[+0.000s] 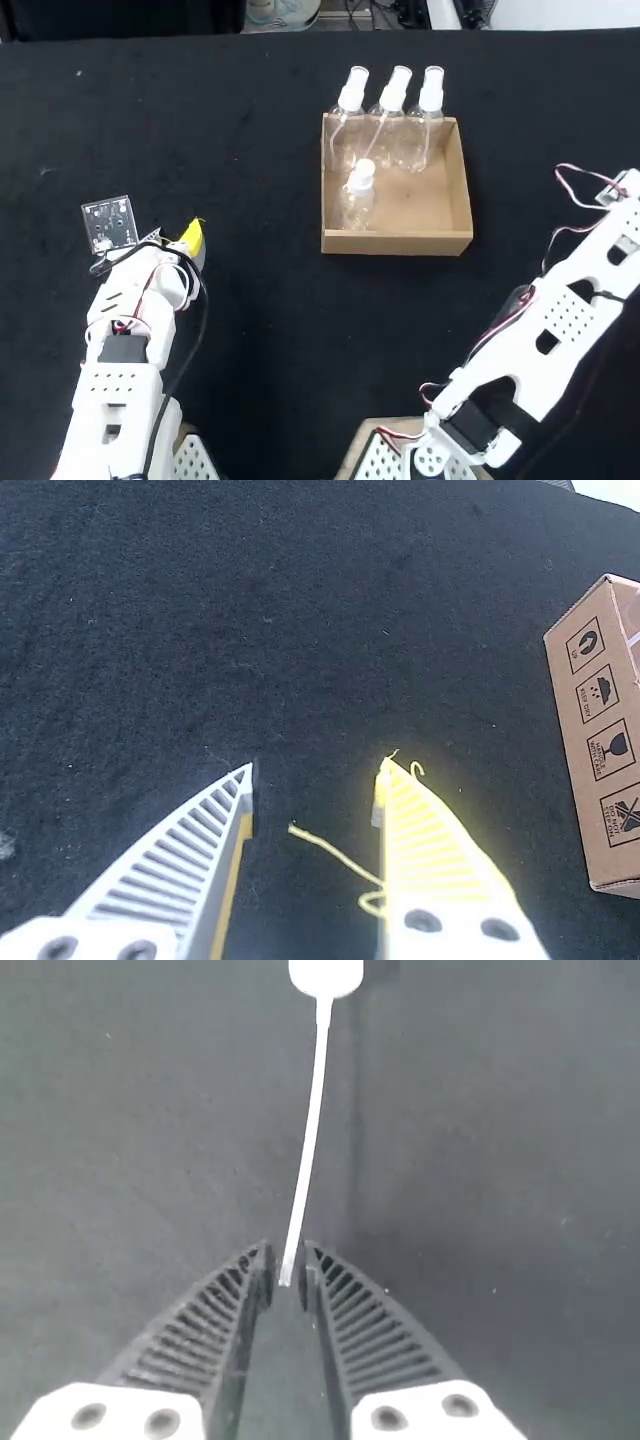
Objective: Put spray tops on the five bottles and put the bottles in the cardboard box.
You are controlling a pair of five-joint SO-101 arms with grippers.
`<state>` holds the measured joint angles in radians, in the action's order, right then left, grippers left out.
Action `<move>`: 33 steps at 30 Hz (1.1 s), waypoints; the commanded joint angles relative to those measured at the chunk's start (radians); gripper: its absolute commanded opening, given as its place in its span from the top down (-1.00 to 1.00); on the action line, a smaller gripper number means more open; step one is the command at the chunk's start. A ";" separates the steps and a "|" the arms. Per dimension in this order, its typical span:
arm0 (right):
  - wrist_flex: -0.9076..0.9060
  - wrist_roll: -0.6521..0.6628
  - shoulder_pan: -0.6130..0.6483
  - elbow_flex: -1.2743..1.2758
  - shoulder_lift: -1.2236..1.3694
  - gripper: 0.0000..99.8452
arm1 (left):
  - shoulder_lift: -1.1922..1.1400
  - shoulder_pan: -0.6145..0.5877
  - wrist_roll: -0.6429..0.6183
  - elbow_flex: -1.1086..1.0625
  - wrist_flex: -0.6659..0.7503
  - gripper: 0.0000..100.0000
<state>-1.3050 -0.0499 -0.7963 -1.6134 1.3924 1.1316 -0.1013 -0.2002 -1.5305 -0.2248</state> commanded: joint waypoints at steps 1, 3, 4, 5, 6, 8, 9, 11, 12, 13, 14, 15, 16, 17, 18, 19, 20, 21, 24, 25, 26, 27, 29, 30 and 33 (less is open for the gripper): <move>0.026 -0.011 -0.018 -0.056 -0.124 0.97 | 0.015 -0.010 0.003 0.015 0.025 0.62; 0.123 -0.009 -0.015 -0.047 -0.125 0.96 | 0.015 -0.010 0.003 0.015 0.025 0.62; 0.183 -0.008 -0.014 -0.044 -0.116 0.92 | 0.015 -0.010 0.003 0.015 0.025 0.62; 0.247 -0.009 -0.014 -0.036 -0.101 0.87 | 0.015 -0.010 0.003 0.015 0.025 0.62; 0.324 -0.009 -0.012 -0.030 -0.079 0.81 | 0.015 -0.010 0.003 0.015 0.025 0.62; 0.474 -0.009 -0.012 -0.015 -0.033 0.70 | 0.015 -0.010 0.003 0.015 0.025 0.62; 0.535 -0.009 -0.012 -0.008 -0.010 0.66 | 0.015 -0.008 0.003 0.015 0.025 0.62; 0.621 -0.009 -0.012 -0.005 0.033 0.61 | 0.015 -0.005 0.003 0.015 0.025 0.62; 0.649 -0.009 -0.012 -0.005 0.050 0.60 | 0.015 -0.004 0.003 0.015 0.025 0.62; 0.672 -0.009 -0.012 -0.005 0.065 0.59 | 0.015 -0.004 0.003 0.015 0.025 0.62; 0.690 -0.009 -0.012 -0.005 0.079 0.59 | 0.015 -0.002 0.003 0.013 0.025 0.62; 0.712 -0.009 -0.012 -0.002 0.091 0.59 | 0.015 -0.002 0.003 0.013 0.025 0.62; 0.736 -0.009 -0.012 0.004 0.104 0.59 | 0.015 -0.002 0.003 0.013 0.025 0.62; 0.764 -0.009 -0.012 0.013 0.114 0.59 | 0.015 -0.002 0.003 0.012 0.023 0.62; 0.795 -0.009 -0.012 0.028 0.125 0.59 | 0.015 -0.002 0.003 0.012 0.023 0.62; 0.830 -0.009 -0.012 0.047 0.133 0.60 | 0.015 -0.002 0.003 0.012 0.021 0.62; 0.865 -0.009 -0.012 0.065 0.142 0.60 | 0.015 -0.002 0.003 0.012 0.021 0.62; 0.899 -0.009 -0.014 0.088 0.150 0.60 | 0.015 -0.002 0.003 0.010 0.021 0.62; 0.977 -0.009 -0.018 0.159 0.166 0.60 | 0.015 -0.002 0.003 0.002 0.023 0.62; 0.993 -0.006 -0.020 0.180 0.168 0.60 | 0.015 -0.002 0.003 0.002 0.023 0.62; 0.999 -0.006 -0.020 0.199 0.168 0.60 | 0.015 -0.002 0.003 0.002 0.023 0.62; 0.994 -0.006 -0.020 0.213 0.165 0.61 | 0.015 -0.002 0.003 0.002 0.023 0.62; 0.968 -0.008 -0.021 0.216 0.162 0.74 | 0.015 -0.002 0.003 0.002 0.023 0.62; 0.945 -0.008 -0.023 0.202 0.160 0.89 | 0.015 -0.002 0.003 0.002 0.023 0.62; 0.872 -0.011 -0.041 0.136 0.162 0.94 | 0.015 -0.002 0.003 0.002 0.023 0.62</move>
<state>-0.3798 -0.0514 -0.8009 -1.3986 1.5827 1.1316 -0.1013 -0.2002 -1.5413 -0.2248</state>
